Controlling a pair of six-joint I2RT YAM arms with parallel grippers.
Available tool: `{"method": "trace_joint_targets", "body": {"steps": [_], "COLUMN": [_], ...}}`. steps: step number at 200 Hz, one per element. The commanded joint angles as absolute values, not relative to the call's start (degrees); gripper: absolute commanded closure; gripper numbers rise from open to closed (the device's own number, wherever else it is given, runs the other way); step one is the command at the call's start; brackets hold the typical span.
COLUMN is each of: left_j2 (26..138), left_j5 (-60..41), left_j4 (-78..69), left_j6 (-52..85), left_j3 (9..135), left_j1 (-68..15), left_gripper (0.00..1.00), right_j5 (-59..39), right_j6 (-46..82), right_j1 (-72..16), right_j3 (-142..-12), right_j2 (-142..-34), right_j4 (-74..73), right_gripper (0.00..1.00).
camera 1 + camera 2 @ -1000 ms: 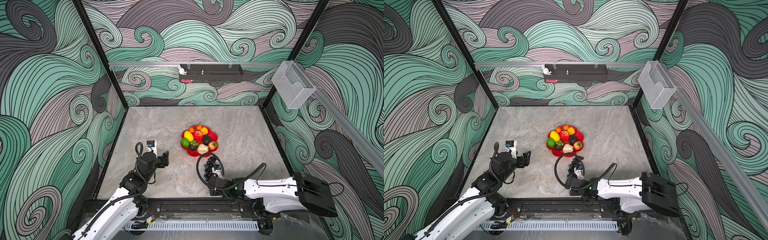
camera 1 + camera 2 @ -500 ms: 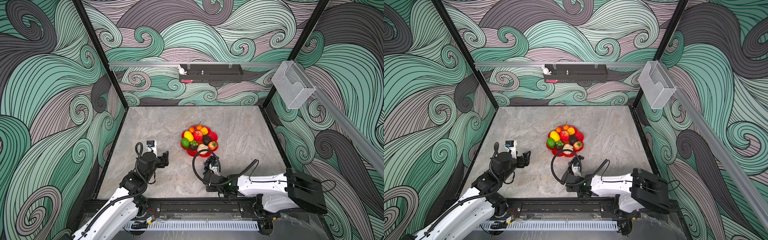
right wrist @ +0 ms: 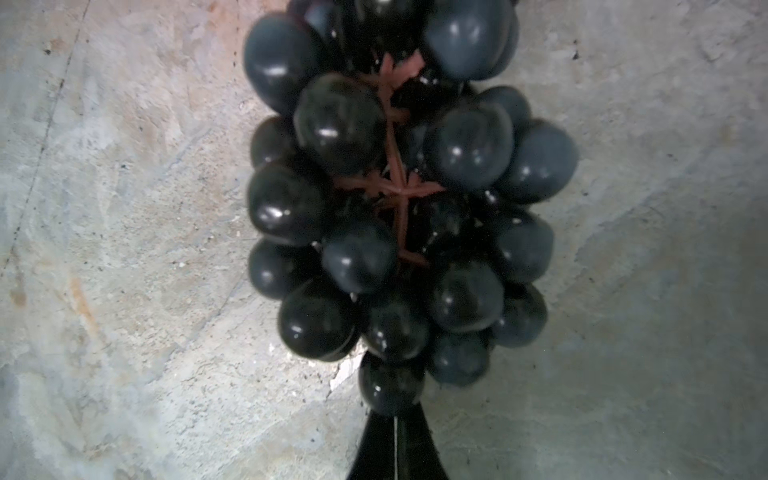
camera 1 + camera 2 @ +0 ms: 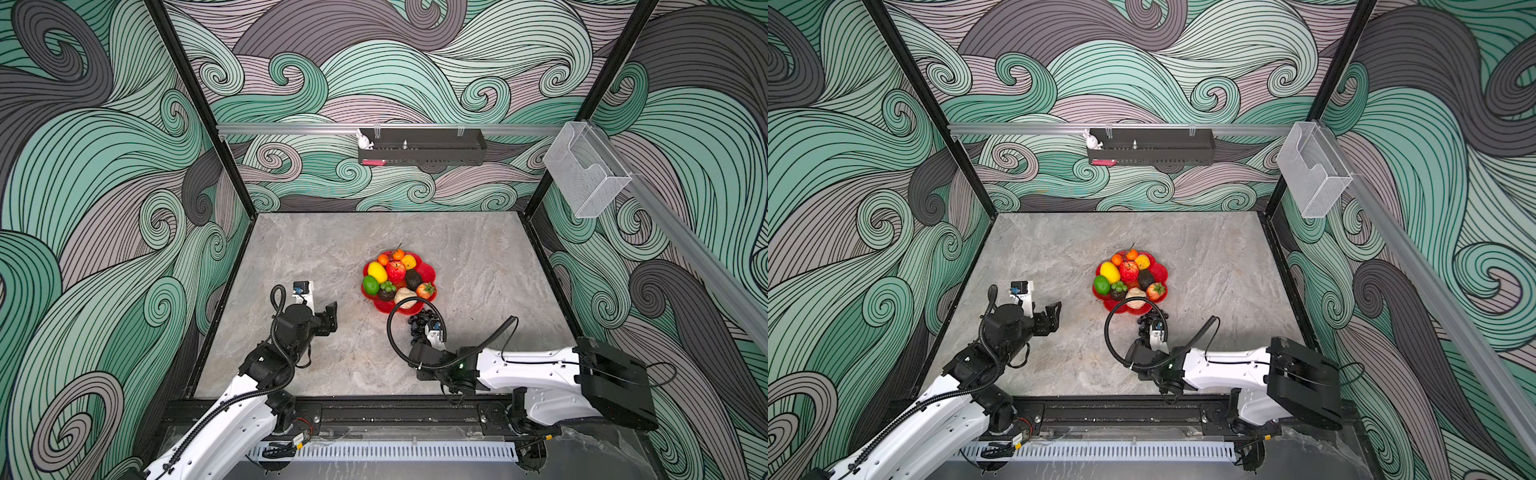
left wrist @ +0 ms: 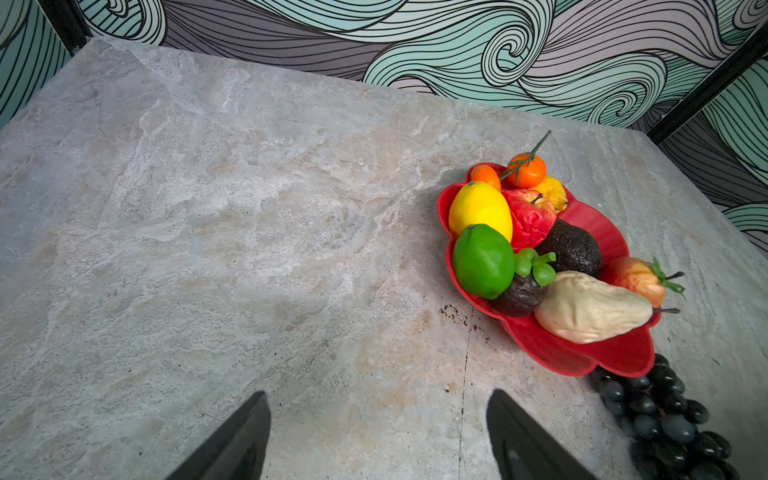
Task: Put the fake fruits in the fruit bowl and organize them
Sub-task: 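Lift the grape bunch off the table with the right gripper, then carry the grapes over the red bowl with the right gripper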
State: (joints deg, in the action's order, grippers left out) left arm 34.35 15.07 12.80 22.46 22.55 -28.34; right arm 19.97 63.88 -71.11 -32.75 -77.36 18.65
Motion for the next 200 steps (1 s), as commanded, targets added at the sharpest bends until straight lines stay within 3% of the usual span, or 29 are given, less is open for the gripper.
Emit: {"method": "trace_joint_targets", "body": {"steps": [1,117,200], "left_j2": [34.07,34.0,34.32], "left_j5": [16.41,16.61,16.68], "left_j4": [12.13,12.22,12.13], "left_j6": [22.02,22.06,21.95], "left_j3": [22.76,22.76,22.76], "left_j1": [-28.75,-28.74,-28.82], "left_gripper": [0.17,0.17,0.17], "right_j5": [23.85,29.07,21.79], "right_j6": [63.96,62.35,53.94], "right_j1": [-70.68,-69.82,-60.52], "right_j3": [-32.23,-28.07,-24.54], "right_j2": [-74.25,-58.69,-46.82], "right_j4": [22.32,27.99,26.91], "right_gripper": [0.99,1.0,1.0]}}
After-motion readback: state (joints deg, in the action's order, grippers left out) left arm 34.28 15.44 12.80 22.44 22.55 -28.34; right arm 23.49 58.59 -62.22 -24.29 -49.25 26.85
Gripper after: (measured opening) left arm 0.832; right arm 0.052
